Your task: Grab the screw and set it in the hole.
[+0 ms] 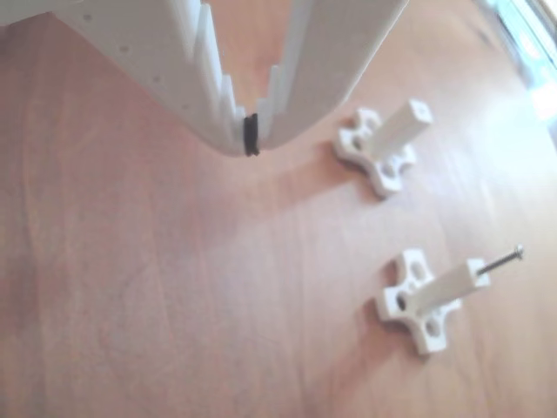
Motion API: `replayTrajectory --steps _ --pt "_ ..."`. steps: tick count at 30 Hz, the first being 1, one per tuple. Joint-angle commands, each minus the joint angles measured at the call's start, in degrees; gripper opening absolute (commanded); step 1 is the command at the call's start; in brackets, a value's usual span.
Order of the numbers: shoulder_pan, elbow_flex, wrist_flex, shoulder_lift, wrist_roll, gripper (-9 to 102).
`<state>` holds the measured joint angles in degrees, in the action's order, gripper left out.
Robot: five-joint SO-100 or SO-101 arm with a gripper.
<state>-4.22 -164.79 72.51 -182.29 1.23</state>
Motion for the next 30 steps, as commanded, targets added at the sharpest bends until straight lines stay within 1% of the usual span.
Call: replayTrajectory --steps 1,9,17,30 --pt "-0.2 7.6 -0.8 4.7 0.4 -4" --pt "-1.1 19.8 0.4 14.5 0.1 -4" --pt "-1.1 33.3 4.2 27.1 -0.9 -4" --pt "-1.2 49.3 7.6 44.2 -2.1 -4"
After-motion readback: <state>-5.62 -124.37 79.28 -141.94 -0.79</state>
